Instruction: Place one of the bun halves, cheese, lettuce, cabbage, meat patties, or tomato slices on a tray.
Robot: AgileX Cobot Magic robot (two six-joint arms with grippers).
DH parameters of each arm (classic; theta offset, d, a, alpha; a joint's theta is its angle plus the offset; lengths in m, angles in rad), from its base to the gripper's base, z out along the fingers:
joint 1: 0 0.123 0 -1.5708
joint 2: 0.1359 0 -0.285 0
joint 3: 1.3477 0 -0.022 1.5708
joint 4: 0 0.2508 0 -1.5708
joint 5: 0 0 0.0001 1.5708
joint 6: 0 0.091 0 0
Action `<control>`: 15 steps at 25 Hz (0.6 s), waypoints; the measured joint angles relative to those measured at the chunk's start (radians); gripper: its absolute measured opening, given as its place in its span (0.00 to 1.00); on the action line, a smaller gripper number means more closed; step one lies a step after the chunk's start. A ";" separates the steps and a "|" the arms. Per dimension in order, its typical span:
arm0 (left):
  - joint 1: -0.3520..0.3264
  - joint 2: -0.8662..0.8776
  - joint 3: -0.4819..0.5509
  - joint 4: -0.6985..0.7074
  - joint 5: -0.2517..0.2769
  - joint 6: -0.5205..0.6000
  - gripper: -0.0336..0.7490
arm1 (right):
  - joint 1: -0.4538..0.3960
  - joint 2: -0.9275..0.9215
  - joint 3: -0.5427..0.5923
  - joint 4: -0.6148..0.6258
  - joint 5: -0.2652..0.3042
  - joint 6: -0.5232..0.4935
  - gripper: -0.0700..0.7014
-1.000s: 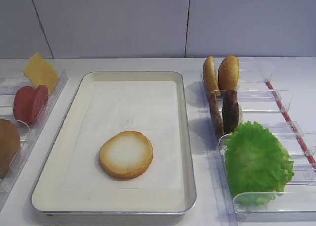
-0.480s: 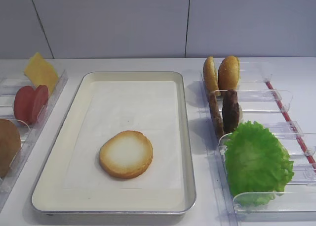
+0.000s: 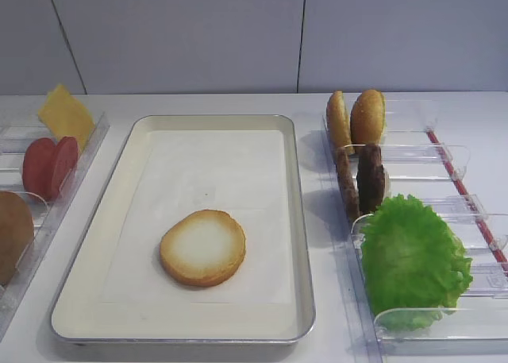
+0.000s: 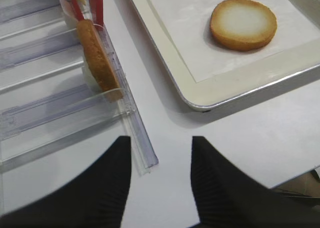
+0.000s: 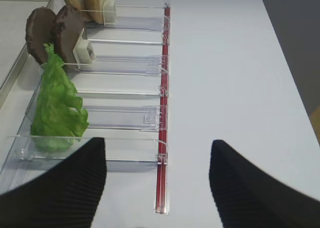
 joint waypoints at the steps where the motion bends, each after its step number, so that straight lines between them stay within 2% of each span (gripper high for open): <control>1: 0.000 0.000 0.000 0.000 0.000 0.000 0.42 | 0.000 0.000 0.000 0.000 0.000 0.000 0.67; 15: 0.000 0.000 0.001 0.000 -0.004 -0.006 0.42 | 0.000 0.000 0.000 0.000 0.000 0.000 0.67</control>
